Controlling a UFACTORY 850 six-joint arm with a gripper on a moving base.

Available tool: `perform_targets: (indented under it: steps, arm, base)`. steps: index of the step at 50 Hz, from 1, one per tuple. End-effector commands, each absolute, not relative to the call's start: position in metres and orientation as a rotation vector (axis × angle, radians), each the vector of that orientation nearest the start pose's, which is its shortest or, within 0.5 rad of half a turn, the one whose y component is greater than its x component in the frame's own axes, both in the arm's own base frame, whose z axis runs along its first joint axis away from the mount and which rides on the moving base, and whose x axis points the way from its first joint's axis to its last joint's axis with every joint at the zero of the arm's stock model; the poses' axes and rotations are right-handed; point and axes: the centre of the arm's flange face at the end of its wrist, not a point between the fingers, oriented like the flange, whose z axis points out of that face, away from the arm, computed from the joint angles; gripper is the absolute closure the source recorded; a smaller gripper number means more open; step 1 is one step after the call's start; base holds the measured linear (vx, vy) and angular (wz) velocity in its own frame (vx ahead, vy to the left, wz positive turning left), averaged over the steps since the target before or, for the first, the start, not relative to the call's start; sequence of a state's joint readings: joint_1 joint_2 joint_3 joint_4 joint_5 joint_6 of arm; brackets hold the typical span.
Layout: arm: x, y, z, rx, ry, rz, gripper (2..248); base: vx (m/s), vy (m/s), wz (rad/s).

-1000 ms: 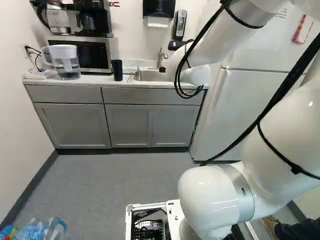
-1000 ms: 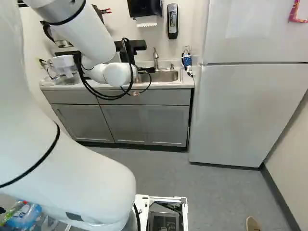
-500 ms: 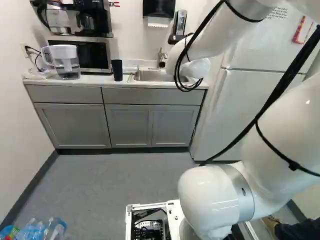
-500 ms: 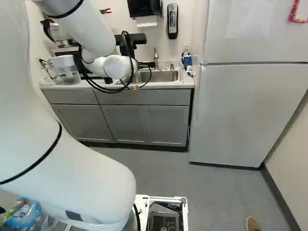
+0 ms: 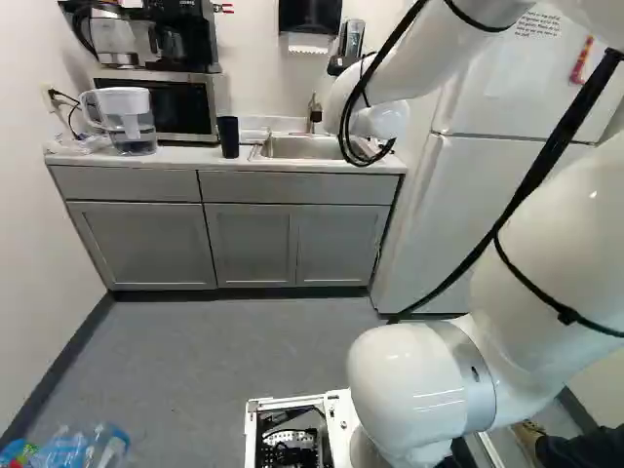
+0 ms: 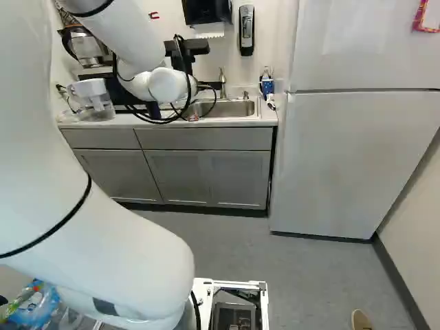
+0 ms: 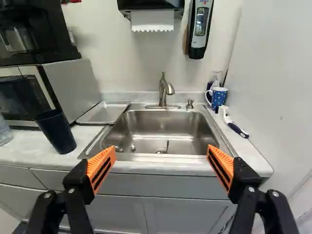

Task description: Rinse the cup and place it in the tray

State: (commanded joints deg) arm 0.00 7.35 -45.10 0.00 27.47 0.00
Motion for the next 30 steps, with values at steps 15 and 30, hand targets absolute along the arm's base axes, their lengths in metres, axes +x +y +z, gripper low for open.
perform_targets:
  steps: [15, 30]
  arm:
    - [0.477, 0.000, 0.608, -2.405, 0.000, -2.021, 3]
    - [0.485, 0.000, 0.623, -2.404, 0.000, -2.023, 3]
  base:
    - [0.000, 0.000, 0.000]
    - [0.000, 0.000, 0.000]
